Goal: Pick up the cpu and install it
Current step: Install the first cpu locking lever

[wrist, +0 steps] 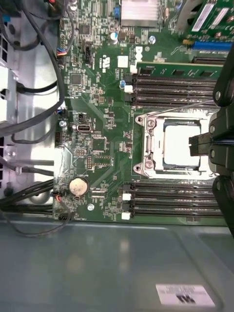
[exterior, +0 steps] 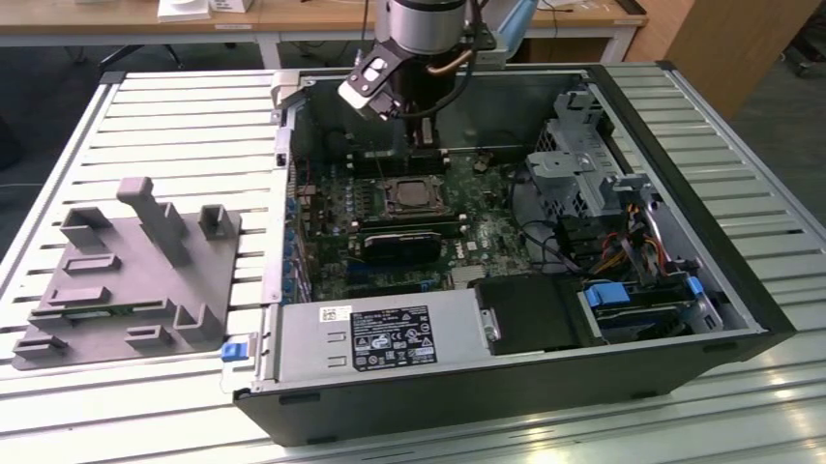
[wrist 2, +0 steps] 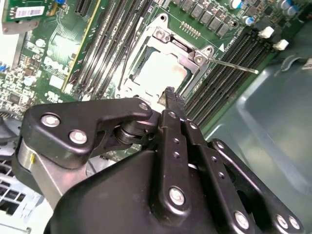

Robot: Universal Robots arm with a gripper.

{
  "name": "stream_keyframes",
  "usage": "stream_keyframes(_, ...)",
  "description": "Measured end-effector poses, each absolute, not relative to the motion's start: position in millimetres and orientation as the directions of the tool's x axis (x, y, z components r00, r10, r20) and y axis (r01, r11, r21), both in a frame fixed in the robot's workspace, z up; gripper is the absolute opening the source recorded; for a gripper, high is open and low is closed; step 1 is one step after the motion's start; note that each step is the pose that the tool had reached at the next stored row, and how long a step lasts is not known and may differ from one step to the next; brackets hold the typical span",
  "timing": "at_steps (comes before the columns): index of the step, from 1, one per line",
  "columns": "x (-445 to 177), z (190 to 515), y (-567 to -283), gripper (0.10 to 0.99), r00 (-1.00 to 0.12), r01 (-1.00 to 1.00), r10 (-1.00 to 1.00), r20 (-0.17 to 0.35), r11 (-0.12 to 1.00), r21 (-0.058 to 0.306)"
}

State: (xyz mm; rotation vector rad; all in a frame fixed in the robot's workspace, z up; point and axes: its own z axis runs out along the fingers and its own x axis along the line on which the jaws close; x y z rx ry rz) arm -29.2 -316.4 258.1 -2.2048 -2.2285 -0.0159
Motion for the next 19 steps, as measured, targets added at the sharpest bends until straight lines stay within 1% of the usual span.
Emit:
stream_keyframes(5, -29, 271, -316, 0.106, -0.011, 1.000, 1.000, 0.012, 0.011, 0.003)
stream_keyframes(11, -29, 272, -316, 0.106, -0.015, 1.000, 1.000, 0.012, 0.015, 0.003)
stream_keyframes(19, -29, 272, -316, 0.106, -0.144, 0.990, 0.990, 0.012, 0.143, 0.003)
